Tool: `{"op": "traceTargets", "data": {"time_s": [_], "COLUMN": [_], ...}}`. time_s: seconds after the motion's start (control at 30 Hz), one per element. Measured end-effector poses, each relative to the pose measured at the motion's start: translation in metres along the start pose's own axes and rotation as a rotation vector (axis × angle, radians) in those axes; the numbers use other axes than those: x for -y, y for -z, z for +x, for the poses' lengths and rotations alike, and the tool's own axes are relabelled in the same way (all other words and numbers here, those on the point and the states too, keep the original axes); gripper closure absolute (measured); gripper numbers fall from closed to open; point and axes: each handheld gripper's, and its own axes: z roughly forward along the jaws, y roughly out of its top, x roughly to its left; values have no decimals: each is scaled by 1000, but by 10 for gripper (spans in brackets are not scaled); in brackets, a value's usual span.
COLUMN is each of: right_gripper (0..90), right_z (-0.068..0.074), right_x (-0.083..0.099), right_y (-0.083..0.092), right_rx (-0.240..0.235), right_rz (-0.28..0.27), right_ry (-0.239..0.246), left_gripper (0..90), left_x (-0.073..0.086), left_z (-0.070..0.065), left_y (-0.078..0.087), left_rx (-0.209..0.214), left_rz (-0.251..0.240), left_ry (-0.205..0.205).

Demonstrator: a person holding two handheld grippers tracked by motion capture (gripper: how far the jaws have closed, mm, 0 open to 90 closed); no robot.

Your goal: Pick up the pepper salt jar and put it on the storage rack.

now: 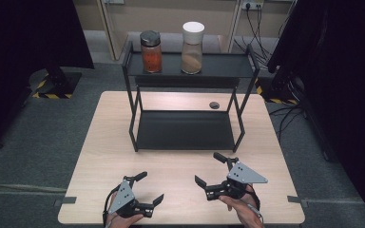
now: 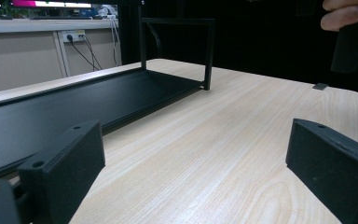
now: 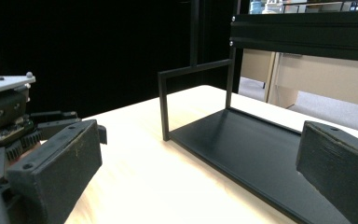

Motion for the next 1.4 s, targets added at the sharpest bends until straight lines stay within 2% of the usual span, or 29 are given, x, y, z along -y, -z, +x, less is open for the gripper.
{"op": "traceTargets", "data": {"time_s": [0.4, 0.93, 1.4], "right_gripper": [4, 4, 4], "right_z": [8, 10, 10], "right_x": [20, 32, 42], "right_y": [-10, -11, -14], "right_rx": [-32, -37, -47], "right_rz": [48, 32, 48], "right_ry": [-7, -19, -37], "left_gripper": [38, 38, 38], "left_x": [0, 0, 0], "left_z": [0, 0, 1], "left_y": [1, 1, 0], "left_rx": [0, 0, -5], "left_rz": [-4, -7, -10], "left_ry": [1, -1, 5]}}
